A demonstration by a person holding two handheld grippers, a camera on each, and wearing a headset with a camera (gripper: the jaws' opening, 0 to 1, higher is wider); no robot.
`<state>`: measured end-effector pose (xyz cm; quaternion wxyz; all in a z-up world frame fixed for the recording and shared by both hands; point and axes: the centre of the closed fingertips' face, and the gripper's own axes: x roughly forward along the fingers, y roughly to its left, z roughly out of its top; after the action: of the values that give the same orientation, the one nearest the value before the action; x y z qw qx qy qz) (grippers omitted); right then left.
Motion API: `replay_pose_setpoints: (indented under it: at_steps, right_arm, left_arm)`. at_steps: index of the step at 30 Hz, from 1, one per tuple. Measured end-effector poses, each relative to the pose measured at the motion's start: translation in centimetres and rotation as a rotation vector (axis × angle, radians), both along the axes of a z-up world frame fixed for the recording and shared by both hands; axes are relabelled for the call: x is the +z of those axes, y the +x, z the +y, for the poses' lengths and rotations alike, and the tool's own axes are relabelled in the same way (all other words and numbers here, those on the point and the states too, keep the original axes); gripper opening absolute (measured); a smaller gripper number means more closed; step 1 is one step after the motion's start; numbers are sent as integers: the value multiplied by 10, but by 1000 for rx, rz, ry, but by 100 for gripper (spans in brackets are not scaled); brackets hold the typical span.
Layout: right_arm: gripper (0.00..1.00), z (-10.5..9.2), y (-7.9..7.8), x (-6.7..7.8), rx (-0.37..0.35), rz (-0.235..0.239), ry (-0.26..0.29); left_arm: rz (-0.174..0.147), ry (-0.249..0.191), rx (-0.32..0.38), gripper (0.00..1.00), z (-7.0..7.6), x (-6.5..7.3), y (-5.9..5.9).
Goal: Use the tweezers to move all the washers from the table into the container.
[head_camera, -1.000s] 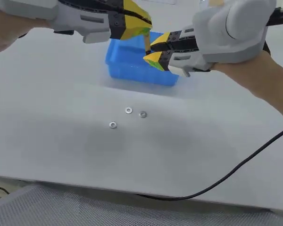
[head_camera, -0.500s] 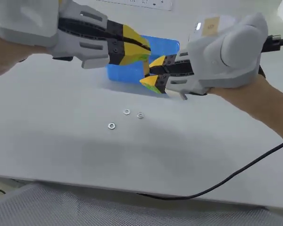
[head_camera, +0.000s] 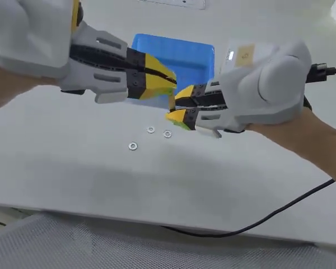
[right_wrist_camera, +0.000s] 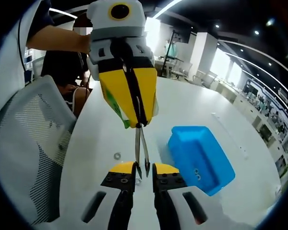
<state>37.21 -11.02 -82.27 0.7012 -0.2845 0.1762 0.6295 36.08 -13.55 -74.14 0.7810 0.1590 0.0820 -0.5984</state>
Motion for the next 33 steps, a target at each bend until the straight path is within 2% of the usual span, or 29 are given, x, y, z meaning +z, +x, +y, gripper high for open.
replay_pose_setpoints:
  at_steps: [6,13,33]
  right_arm:
    - [15,-1,-10,-13,9,19,-21]
    - [15,-3,-9,-28,-9,45,-31]
    - [15,-1,-7,-34,-10,65,-37]
  left_arm:
    - [27,17,-6,4,1,-14,-7]
    - [46,40,1,4,2,-30,-6]
    - [36,42,9,4,2,-34,2]
